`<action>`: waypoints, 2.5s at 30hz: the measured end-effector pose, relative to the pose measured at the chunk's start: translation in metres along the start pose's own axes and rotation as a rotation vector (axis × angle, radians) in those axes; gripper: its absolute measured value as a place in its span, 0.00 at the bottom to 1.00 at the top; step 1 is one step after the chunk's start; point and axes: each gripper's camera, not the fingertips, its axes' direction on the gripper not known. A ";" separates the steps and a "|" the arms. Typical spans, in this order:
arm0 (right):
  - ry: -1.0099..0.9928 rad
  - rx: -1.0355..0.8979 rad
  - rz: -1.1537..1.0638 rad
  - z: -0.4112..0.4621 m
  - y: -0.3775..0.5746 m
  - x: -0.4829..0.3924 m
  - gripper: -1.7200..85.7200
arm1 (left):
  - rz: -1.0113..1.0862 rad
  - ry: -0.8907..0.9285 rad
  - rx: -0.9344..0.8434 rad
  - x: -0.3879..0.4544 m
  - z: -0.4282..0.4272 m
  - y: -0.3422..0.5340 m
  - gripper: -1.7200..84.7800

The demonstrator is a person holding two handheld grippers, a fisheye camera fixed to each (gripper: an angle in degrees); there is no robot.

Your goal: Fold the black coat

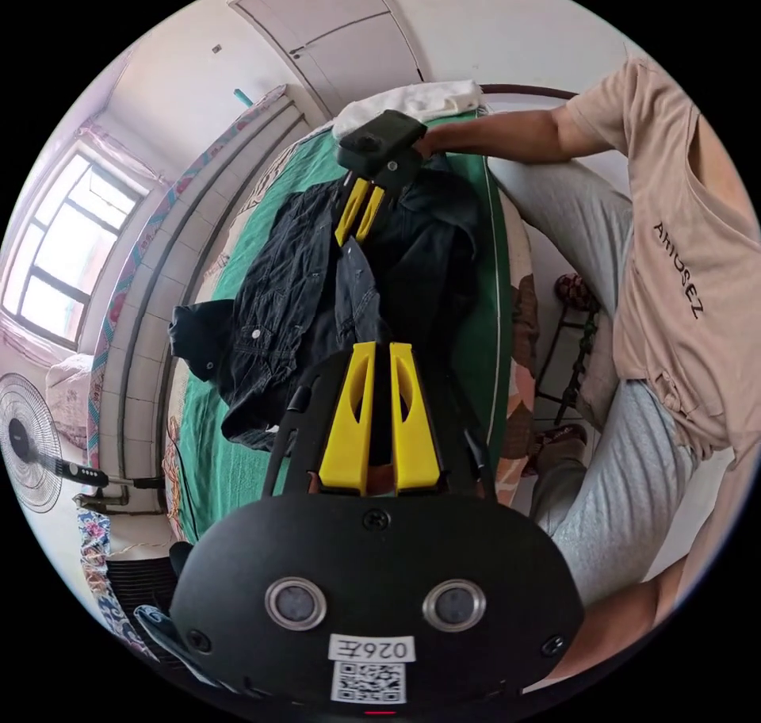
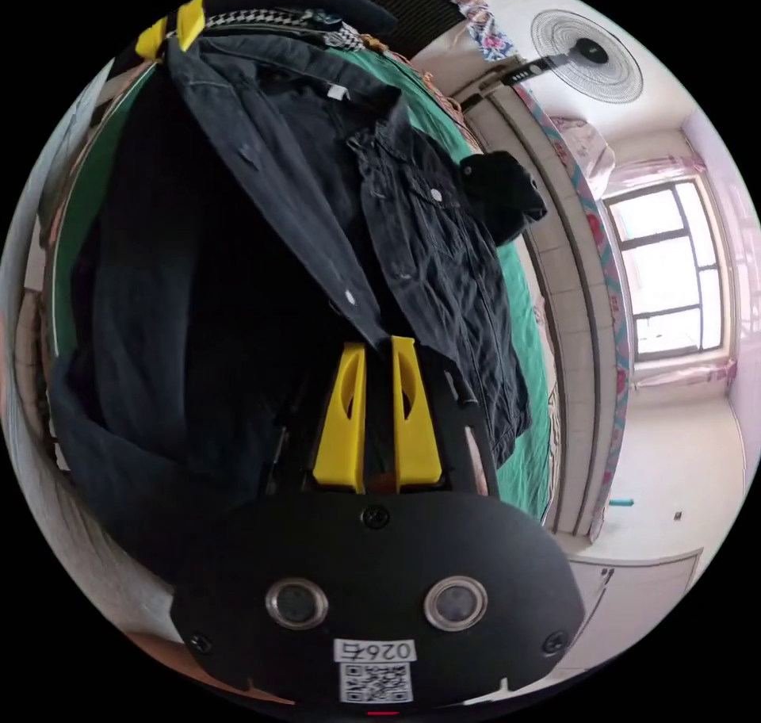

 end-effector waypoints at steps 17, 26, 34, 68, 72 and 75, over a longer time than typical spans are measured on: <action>-0.079 0.050 0.107 0.065 0.030 -0.049 0.10 | -0.186 0.118 0.245 -0.075 -0.051 0.116 0.04; -0.181 -0.033 0.153 0.171 0.074 -0.016 0.10 | -0.165 0.123 0.217 -0.078 -0.042 0.146 0.04; -0.494 -0.113 0.098 0.199 0.186 0.042 0.00 | -0.171 0.143 0.195 -0.088 -0.025 0.167 0.04; -0.465 -0.206 0.829 0.415 0.533 0.473 0.06 | -0.214 0.271 0.138 -0.084 0.087 0.218 0.04; -0.440 -0.165 0.785 0.361 0.558 0.497 0.03 | -0.214 0.274 0.136 -0.081 0.099 0.227 0.04; -0.481 -0.002 0.893 0.319 0.609 0.539 0.03 | -0.256 0.249 0.160 -0.089 0.113 0.237 0.04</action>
